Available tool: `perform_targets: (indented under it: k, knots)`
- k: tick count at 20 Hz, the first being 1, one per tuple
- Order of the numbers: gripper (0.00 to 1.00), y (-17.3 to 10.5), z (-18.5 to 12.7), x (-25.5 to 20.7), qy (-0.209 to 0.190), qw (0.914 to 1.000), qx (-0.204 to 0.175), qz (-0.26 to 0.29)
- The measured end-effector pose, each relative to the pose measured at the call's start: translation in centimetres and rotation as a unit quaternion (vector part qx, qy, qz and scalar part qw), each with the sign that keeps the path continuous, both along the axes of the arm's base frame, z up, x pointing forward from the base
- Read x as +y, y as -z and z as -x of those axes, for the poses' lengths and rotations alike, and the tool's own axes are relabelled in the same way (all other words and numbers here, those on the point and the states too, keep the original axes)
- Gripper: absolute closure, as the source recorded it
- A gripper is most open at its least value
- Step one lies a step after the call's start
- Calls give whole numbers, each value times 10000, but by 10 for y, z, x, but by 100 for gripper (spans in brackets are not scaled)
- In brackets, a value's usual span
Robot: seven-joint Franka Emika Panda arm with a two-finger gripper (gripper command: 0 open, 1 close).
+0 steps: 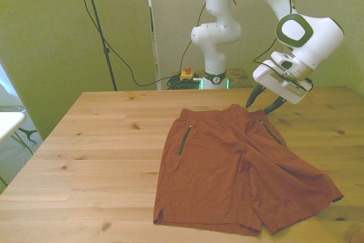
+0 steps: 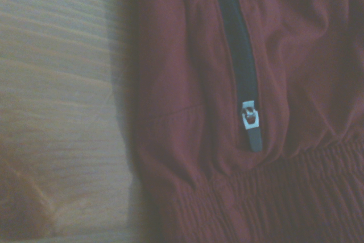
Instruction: Fold the shorts
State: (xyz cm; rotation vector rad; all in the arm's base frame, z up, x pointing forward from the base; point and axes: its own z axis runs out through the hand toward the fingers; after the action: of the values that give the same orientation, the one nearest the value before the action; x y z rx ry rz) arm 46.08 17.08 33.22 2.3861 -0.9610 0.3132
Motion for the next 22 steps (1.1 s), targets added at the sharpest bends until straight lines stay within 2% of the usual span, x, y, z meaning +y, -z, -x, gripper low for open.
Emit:
perform_targets:
  k: [16,22]
  knots:
    - [100,15,8,-4,-18,9999,112,-8]
    - [100,12,10,-2,4,9999,77,-108]
